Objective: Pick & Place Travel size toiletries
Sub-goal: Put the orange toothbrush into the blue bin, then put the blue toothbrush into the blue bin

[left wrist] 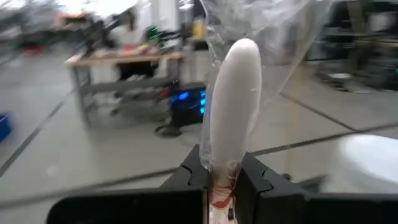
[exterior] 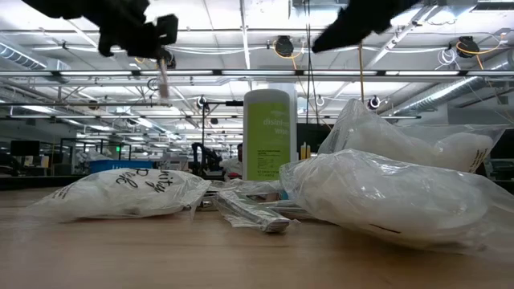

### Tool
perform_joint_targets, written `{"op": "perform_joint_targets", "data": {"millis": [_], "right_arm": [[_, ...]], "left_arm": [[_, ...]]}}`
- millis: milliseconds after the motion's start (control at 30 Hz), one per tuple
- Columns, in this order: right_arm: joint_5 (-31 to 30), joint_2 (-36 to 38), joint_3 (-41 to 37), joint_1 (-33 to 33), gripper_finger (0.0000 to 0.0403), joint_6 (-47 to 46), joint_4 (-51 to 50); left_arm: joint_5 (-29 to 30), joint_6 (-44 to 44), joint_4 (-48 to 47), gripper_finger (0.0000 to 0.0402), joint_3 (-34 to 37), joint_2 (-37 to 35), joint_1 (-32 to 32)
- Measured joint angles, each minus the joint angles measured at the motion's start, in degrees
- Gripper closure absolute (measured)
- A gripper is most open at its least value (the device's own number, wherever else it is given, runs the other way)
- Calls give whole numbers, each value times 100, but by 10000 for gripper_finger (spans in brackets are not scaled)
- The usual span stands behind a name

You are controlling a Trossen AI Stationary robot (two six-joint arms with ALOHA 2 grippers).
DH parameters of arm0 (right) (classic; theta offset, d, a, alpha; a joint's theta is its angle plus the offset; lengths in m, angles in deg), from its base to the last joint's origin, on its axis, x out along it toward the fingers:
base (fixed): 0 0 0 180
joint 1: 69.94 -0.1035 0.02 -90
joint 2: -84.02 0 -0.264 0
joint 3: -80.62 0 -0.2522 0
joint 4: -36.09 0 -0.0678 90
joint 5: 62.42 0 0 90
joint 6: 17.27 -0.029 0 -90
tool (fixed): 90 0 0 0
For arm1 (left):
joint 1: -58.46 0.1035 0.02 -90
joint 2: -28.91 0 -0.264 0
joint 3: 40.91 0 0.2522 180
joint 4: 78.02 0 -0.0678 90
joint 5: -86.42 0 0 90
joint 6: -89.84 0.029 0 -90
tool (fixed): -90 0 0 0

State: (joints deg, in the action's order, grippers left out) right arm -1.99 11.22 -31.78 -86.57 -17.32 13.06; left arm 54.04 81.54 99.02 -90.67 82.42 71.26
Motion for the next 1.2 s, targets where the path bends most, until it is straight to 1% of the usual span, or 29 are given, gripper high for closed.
{"op": "perform_joint_targets", "data": {"millis": [67, 133, 167, 233, 267, 400, 533, 633, 967, 1067, 1200], "right_arm": [[-303, 5, -142, 0, 108, -55, -83], [-625, 7, -292, 10, 112, -70, -53], [-702, 5, -352, 11, 113, -67, -24], [-787, 5, -411, 6, 115, -38, 85], [-791, 8, -413, 5, 116, -31, 87], [-802, 11, -417, 5, 117, -29, 81], [-803, 26, -417, 3, 117, -31, 73], [-793, 41, -419, 0, 117, -32, 67], [-790, 43, -419, -25, 117, -79, 65], [-788, 43, -419, -78, 117, -79, 65], [-788, 43, -419, -149, 117, -72, 70]], "left_arm": [[-230, -776, -813, 382, -8, 4, 603], [-877, -1563, -1507, 382, 14, 48, 1248], [-1220, -1796, -1599, 382, 16, 94, 1538], [-1806, -1948, -1457, 382, 74, 182, 2037], [-1993, -2010, -1491, 382, 143, 213, 2269], [-2562, -2356, -1374, 382, 381, 254, 3044], [-3065, -2743, -1428, 382, 629, 274, 3577], [-3366, -2896, -1394, 380, 753, 270, 3782], [-3365, -2893, -1361, 320, 829, 272, 3836], [-3367, -2931, -1361, 286, 829, 272, 3834], [-3371, -2909, -1365, 218, 829, 272, 3834]]}}
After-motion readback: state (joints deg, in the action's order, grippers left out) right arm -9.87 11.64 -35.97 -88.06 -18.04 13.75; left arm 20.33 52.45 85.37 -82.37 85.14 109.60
